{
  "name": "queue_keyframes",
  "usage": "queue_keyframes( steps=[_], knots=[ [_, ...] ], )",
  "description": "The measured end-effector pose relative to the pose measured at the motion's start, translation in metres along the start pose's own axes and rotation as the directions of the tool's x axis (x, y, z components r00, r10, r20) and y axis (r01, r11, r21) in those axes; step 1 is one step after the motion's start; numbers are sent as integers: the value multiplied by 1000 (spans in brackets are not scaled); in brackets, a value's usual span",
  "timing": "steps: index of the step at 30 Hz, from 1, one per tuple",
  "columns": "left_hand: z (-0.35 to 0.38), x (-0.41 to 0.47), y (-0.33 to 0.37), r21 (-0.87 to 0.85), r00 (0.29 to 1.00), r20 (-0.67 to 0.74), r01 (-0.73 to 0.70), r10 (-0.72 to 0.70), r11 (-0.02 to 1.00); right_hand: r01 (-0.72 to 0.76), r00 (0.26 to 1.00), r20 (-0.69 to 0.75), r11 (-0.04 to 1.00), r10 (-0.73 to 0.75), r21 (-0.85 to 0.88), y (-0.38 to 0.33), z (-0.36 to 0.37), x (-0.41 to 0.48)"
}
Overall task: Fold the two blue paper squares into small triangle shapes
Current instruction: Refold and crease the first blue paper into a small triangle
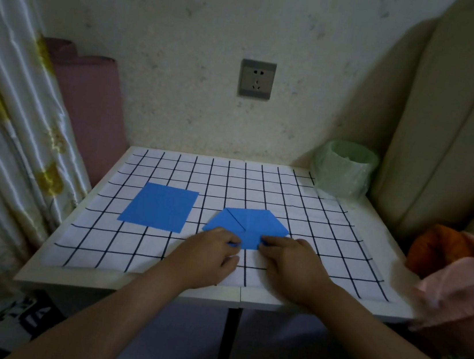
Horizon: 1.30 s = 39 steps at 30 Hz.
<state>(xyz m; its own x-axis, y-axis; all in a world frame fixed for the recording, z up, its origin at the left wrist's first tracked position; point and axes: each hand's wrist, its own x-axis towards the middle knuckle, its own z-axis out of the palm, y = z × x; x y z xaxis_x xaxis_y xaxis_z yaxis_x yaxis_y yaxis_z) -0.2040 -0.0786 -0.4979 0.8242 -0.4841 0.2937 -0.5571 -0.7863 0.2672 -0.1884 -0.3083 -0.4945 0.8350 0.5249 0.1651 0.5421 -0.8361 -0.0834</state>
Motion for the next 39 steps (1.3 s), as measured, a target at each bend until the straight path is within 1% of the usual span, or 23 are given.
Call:
queue_keyframes(
  steps=[4, 9, 13, 15, 18, 20, 22, 24, 26, 28, 30, 33, 35, 37, 39],
  knots=[
    [-4, -7, -12, -16, 997, -63, 51, -52, 999, -26, 1000, 17, 998, 25, 58, 2, -4, 5],
    [-7, -11, -17, 18, 999, -54, 8, -7, 1000, -26, 1000, 15, 996, 24, 84, 2, -7, 11],
    [-8, -2, -15, -6, 989, -150, 5, -6, 1000, -15, 1000, 2, 999, 15, 45, 1, -8, 18],
    [-8, 10, -13, -17, 994, -109, -18, 16, 1000, -13, 1000, 7, 1000, 13, 10, 1, -10, 23],
    [-2, 28, -10, 29, 999, 28, -22, 22, 999, -21, 1000, -1, 1000, 21, 6, 2, -13, 31],
    [0, 37, -12, 47, 995, 103, -14, 9, 999, 15, 1000, 19, 1000, -15, 9, 5, -16, 37],
    [-2, 45, -14, 12, 991, 132, -22, 20, 1000, 82, 995, 51, 997, -82, 7, 9, -19, 43],
    [-4, 52, -17, -58, 990, 142, -19, 27, 998, 122, 989, 80, 992, -122, -4, 14, -22, 48],
    [-7, 56, -21, -135, 984, 176, 30, -6, 990, 164, 982, 96, 986, -161, -18, 19, -23, 52],
    [-7, 59, -26, -142, 976, 216, 68, -36, 987, 188, 978, 97, 982, -185, -29, 21, -25, 56],
    [-6, 61, -31, -140, 977, 204, 87, -58, 986, 161, 985, 61, 987, -161, 4, 23, -25, 60],
    [-6, 67, -35, -233, 982, 139, 157, -127, 960, 48, 999, 3, 989, -49, 141, 25, -23, 64],
    [-6, 70, -37, -269, 970, 138, 232, -201, 935, -29, 1000, 15, 971, 27, 236, 28, -21, 69],
    [-5, 74, -40, -261, 953, 136, 299, -272, 918, -93, 995, 53, 940, 79, 327, 32, -19, 75],
    [-6, 77, -43, -255, 931, 147, 361, -333, 897, -150, 988, 86, 916, 127, 372, 35, -16, 81]
  ],
)
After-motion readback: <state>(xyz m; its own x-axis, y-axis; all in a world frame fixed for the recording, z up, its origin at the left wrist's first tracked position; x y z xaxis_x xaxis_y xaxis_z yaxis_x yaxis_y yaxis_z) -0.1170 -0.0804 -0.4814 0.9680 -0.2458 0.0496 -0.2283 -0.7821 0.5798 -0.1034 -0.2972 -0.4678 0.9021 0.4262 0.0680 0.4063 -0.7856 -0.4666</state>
